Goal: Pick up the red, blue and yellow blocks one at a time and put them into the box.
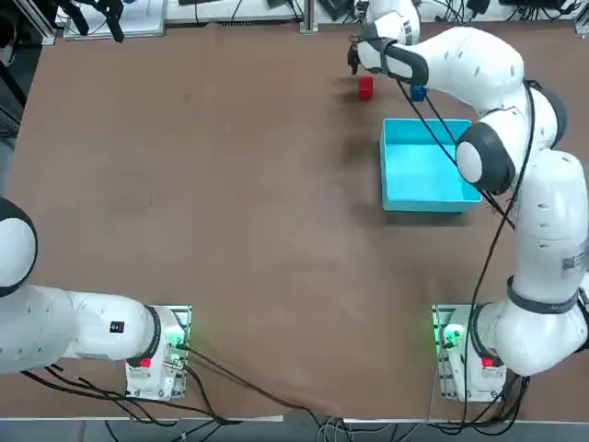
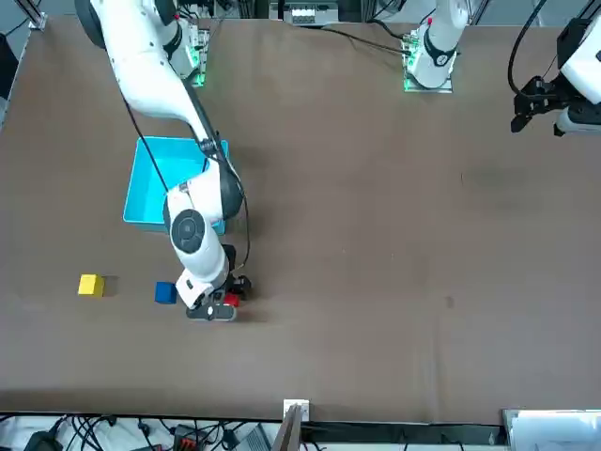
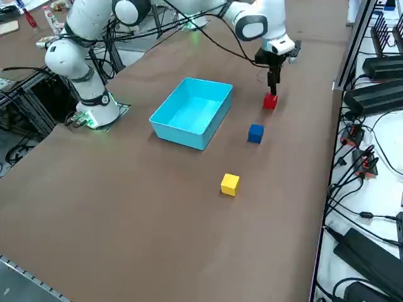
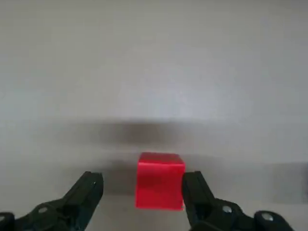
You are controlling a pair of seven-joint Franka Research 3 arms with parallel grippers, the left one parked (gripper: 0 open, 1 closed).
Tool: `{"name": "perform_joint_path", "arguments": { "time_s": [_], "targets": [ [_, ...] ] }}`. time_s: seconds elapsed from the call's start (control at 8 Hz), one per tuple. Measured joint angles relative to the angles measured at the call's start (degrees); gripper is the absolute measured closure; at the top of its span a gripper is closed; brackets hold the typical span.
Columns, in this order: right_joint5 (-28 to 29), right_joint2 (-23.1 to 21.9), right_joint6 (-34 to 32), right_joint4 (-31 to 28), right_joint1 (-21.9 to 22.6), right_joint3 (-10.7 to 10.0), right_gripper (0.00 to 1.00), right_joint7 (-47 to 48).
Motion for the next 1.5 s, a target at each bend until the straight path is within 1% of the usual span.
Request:
{"name": "perform_joint_path", "arguments": {
  "time_s": [0.25, 1.5],
  "targets": [
    [-0.27, 1.21, 0.8, 0.08, 0.01, -0.08, 0.0, -0.62],
    [-1.18, 2.63, 0.67, -0.39, 0.01, -0.31, 0.0, -1.77]
  ]
}}
